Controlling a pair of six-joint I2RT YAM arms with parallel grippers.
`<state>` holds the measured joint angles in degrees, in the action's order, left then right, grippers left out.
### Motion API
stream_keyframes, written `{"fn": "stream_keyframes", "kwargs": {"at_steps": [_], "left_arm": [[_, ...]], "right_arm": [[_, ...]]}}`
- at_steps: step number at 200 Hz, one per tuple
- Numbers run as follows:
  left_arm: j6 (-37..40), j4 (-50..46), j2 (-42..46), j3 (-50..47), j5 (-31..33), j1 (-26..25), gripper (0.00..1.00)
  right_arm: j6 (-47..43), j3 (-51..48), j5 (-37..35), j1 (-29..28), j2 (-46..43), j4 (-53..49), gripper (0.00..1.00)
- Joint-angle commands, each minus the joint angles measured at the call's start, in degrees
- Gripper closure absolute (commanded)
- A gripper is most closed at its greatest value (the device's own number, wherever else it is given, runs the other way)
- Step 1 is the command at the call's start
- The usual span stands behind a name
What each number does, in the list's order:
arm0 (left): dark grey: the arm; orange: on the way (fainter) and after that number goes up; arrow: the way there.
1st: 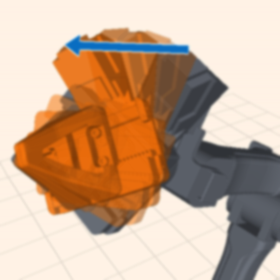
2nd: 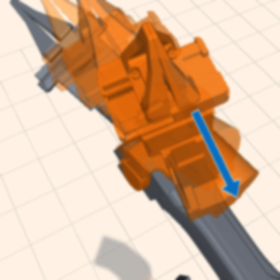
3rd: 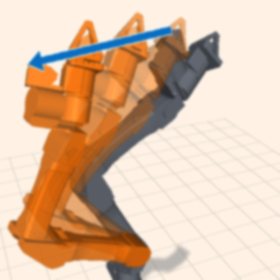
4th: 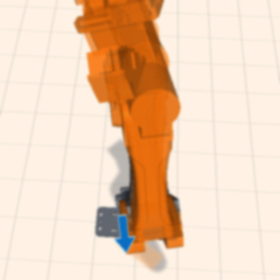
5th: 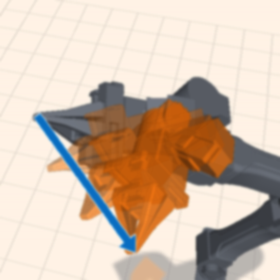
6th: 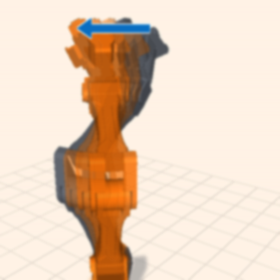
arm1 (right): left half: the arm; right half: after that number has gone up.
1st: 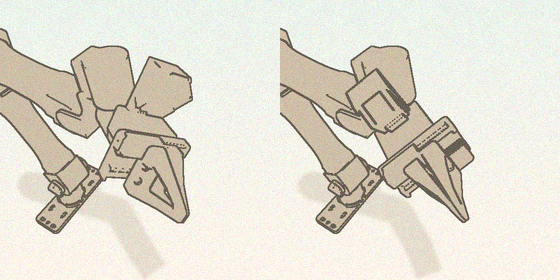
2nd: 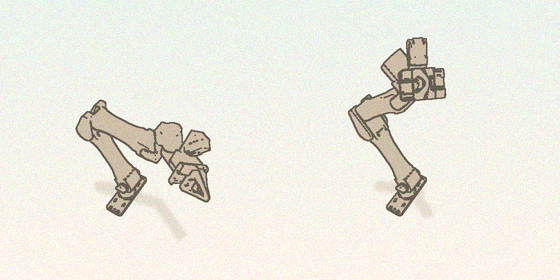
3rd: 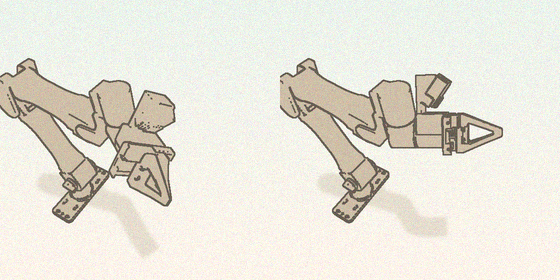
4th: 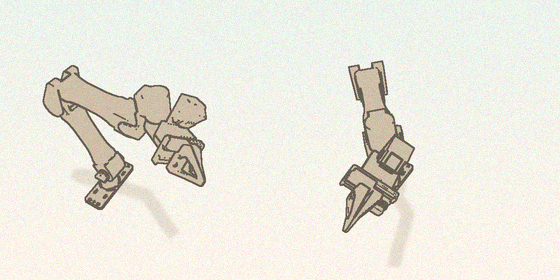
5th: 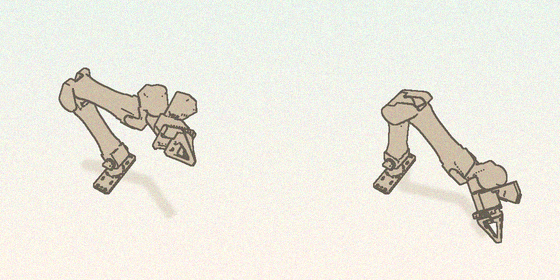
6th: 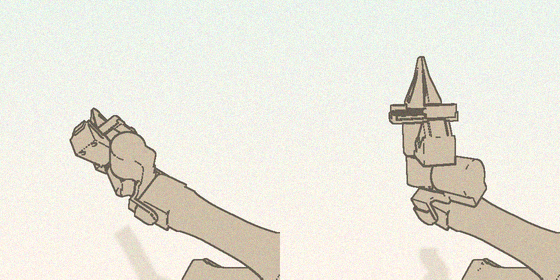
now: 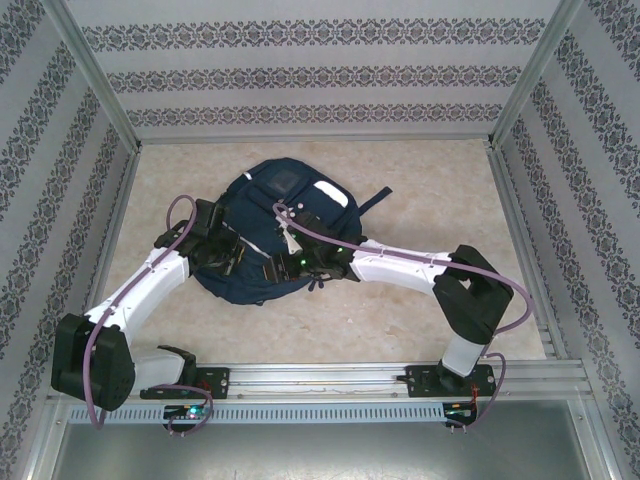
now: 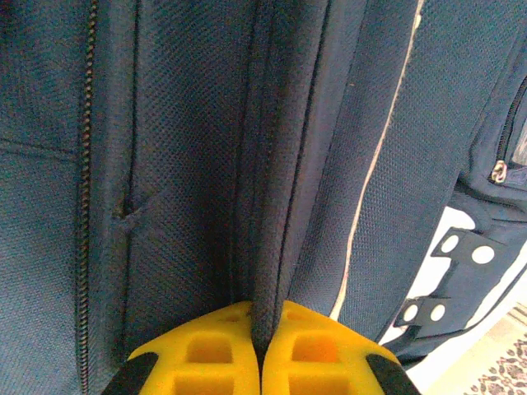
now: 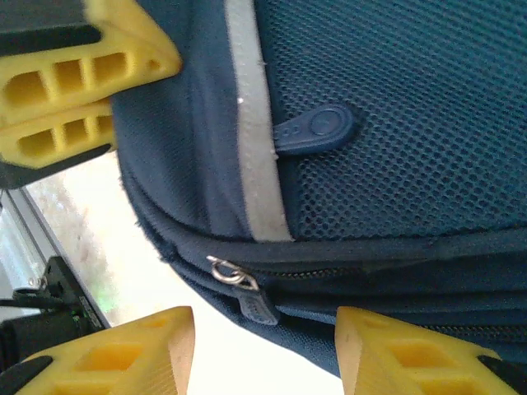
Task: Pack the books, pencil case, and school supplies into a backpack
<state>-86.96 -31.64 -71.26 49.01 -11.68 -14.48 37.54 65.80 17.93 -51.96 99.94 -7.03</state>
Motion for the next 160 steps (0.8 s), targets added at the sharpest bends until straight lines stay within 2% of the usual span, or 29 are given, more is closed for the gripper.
{"fn": "stream_keyframes", "kwargs": {"at_steps": [1, 34, 54, 76, 96, 124, 160], "left_arm": [[-3.4, 2.4, 1.4, 2.4, -1.5, 0.6, 1.0], [-3.4, 2.8, 1.1, 2.4, -2.0, 0.4, 1.0], [-3.4, 3.4, 0.6, 2.3, -2.3, 0.0, 1.0], [-4.0, 4.0, 0.3, 1.7, -1.9, -0.4, 1.0], [-4.1, 4.1, 0.5, 1.5, -1.2, -0.6, 1.0], [-3.5, 3.6, 0.4, 1.3, 0.7, -0.6, 1.0], [-0.8, 2.7, 0.1, 1.2, 4.5, -0.6, 1.0]], "right_arm": [[4.7, 1.2, 1.2, 0.7, 1.1, 1.4, 0.52], [3.6, 2.6, 7.5, 0.4, 4.9, 3.3, 0.57], [1.6, 6.6, 10.6, -0.4, 7.4, 2.7, 0.65], [0.7, 9.5, 10.5, -1.1, 8.6, 1.4, 0.74], [0.5, 10.4, 9.4, -1.2, 8.8, -0.5, 1.0], [1.0, 9.5, 4.8, -1.3, 6.9, -5.0, 1.0], [1.3, 11.0, -6.8, -1.8, 5.0, -19.5, 1.0]]}}
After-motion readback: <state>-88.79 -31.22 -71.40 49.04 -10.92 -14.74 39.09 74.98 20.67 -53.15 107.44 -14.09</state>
